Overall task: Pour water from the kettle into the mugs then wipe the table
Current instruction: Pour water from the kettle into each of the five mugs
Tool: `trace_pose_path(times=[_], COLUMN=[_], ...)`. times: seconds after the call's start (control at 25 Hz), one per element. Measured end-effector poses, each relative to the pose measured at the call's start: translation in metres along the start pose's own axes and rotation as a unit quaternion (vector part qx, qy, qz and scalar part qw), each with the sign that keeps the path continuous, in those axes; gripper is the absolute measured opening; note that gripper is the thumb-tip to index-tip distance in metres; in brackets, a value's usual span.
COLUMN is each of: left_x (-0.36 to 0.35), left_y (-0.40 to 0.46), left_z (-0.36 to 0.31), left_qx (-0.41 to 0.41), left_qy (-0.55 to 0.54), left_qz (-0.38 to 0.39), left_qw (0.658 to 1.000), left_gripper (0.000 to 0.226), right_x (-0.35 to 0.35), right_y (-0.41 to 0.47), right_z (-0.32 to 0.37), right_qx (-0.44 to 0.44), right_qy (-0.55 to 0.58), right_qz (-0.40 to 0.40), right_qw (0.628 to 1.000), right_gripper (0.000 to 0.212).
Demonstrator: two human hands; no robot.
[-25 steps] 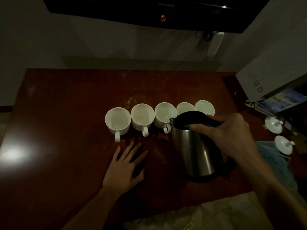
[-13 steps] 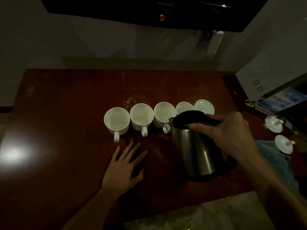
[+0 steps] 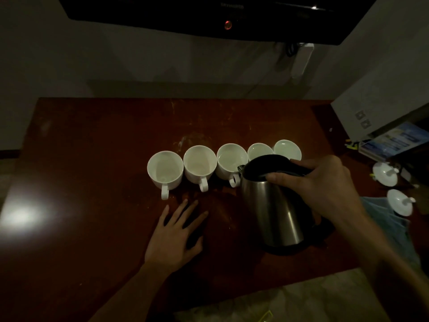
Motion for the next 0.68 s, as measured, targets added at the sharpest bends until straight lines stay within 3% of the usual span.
trace_pose_path(times=[0.36, 0.68], left_x=[0.0008, 0.0001], left_y=[0.0003, -0.0004], left_z=[0.0000, 0.0004], left_qx=[0.001, 0.004], left_qy=[-0.002, -0.002], left_qz=[-0.004, 0.000], left_qw=[1.000, 1.000], left_gripper=[0.066, 0.066], right_x=[-0.0004, -0.0002], right_y=[0.0008, 0.0019], right_z=[-0.0004, 0.0012], right_qx=[-0.002, 0.006], right_qy=[-0.004, 0.002], right_qz=[0.001, -0.006], right_qw=[1.000, 1.000], right_gripper=[0.071, 0.087])
Point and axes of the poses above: each hand's wrist, its own y-axis towards the middle knuckle, its own x-axis out of the back of the hand, z = x × y, the point moved 7 cm from there along y, towards the middle knuckle, and after that the axes turned 2 degrees about y, right-handed, at the moved point
